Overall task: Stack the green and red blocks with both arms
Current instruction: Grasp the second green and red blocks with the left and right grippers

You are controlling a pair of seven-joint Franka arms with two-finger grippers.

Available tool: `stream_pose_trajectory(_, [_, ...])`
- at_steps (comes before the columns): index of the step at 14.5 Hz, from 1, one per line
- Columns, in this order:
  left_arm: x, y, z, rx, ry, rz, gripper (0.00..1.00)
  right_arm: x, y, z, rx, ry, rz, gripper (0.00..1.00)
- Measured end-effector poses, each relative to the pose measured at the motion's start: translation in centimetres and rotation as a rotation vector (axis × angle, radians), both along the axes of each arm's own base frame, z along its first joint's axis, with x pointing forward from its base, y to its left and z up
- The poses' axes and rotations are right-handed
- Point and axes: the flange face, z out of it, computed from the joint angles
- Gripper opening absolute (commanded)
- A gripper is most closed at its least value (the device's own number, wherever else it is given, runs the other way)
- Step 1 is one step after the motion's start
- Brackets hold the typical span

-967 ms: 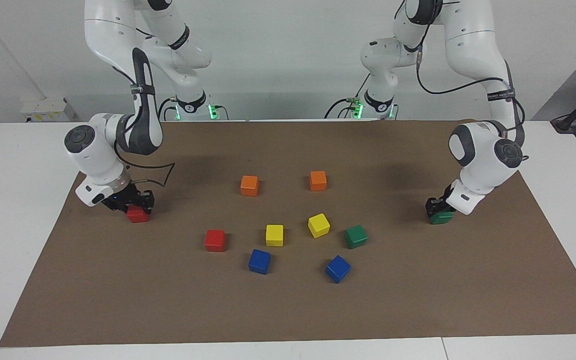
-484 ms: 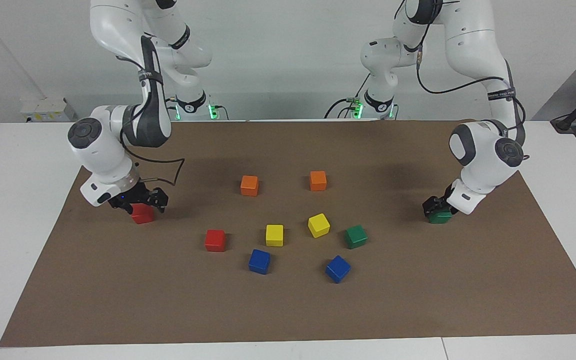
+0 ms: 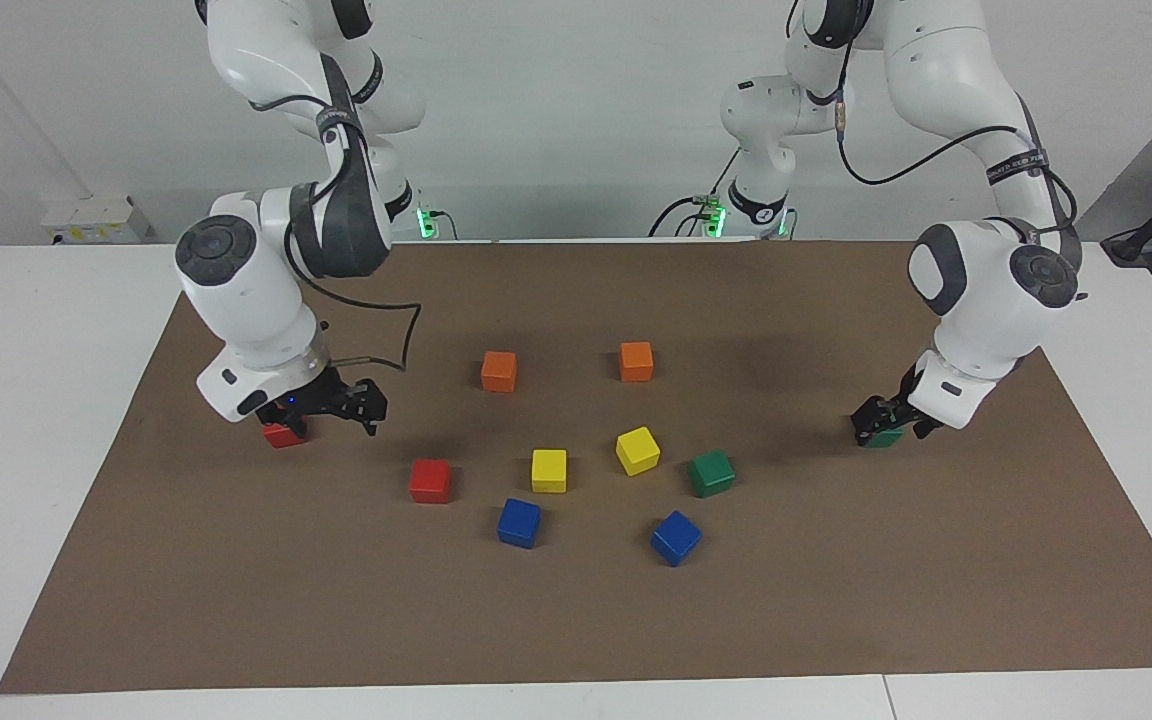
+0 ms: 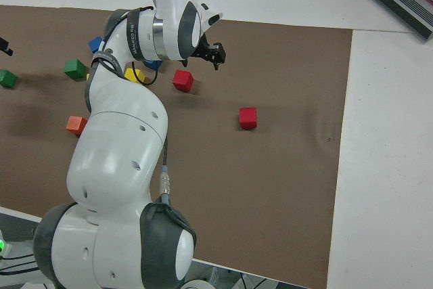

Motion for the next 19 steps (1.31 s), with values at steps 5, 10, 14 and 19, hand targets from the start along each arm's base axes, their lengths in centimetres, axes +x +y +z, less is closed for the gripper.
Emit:
stream_pose_trajectory(5, [-1.2, -13.3, -1.3, -0.008, 0.030, 0.134, 1.00, 2.4, 4.8, -4.0, -0.022, 0.019, -0.036, 1.00])
stream_pose_trajectory(10, [-1.4, -19.1, -3.6, -0.014, 0.033, 0.160, 1.00, 3.7, 8.2, -6.1, -0.021, 0.009, -0.079, 1.00])
stream_pose_trajectory(14, [-0.3, -19.6, -4.5, -0.021, 0.007, 0.186, 1.00, 3.8, 9.3, -6.6, -0.020, 0.005, -0.094, 1.00])
stream_pose_trajectory(19, [-0.2, -20.2, -6.0, 0.005, -0.021, 0.163, 1.00, 4.2, 10.5, -7.1, -0.004, -0.046, -0.105, 1.00])
